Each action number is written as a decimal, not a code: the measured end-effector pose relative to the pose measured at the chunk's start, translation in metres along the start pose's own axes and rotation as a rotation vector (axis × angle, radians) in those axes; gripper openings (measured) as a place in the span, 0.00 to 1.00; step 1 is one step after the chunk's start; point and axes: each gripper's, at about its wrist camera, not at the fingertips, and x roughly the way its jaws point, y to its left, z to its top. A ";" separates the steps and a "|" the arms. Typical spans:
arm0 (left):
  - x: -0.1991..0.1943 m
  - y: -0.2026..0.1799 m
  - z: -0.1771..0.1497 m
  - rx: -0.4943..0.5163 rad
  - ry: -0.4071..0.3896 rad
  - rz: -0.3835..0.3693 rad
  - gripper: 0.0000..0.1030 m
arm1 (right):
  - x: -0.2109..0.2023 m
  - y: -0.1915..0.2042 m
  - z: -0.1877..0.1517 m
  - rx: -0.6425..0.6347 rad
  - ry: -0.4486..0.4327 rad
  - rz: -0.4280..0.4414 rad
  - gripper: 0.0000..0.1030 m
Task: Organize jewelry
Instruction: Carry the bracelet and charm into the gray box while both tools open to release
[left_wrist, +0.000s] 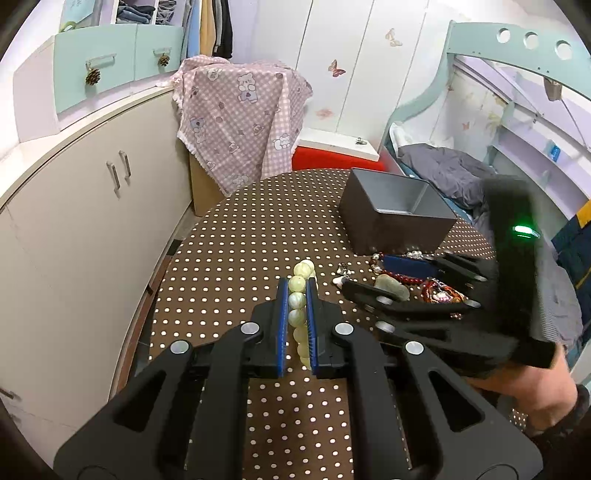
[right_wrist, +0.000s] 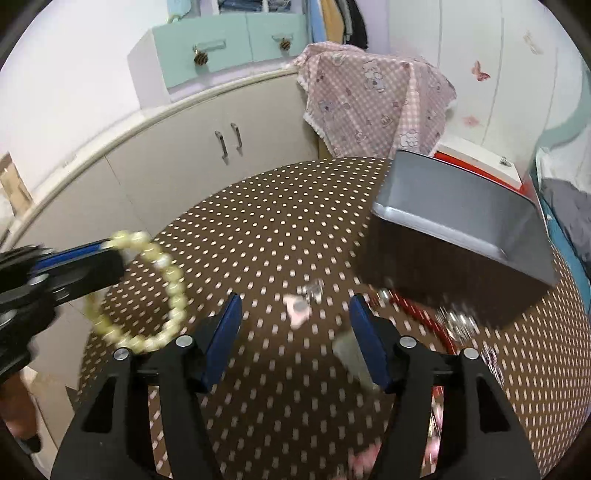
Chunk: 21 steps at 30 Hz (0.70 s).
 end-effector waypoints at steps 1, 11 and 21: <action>0.000 0.001 0.000 -0.001 -0.001 0.002 0.09 | 0.013 0.001 0.002 -0.013 0.032 -0.014 0.39; -0.004 0.003 0.007 -0.007 -0.020 0.013 0.09 | -0.007 -0.004 -0.009 -0.006 0.009 0.029 0.14; -0.009 -0.041 0.063 0.083 -0.124 -0.077 0.09 | -0.117 -0.058 0.028 0.093 -0.217 0.052 0.14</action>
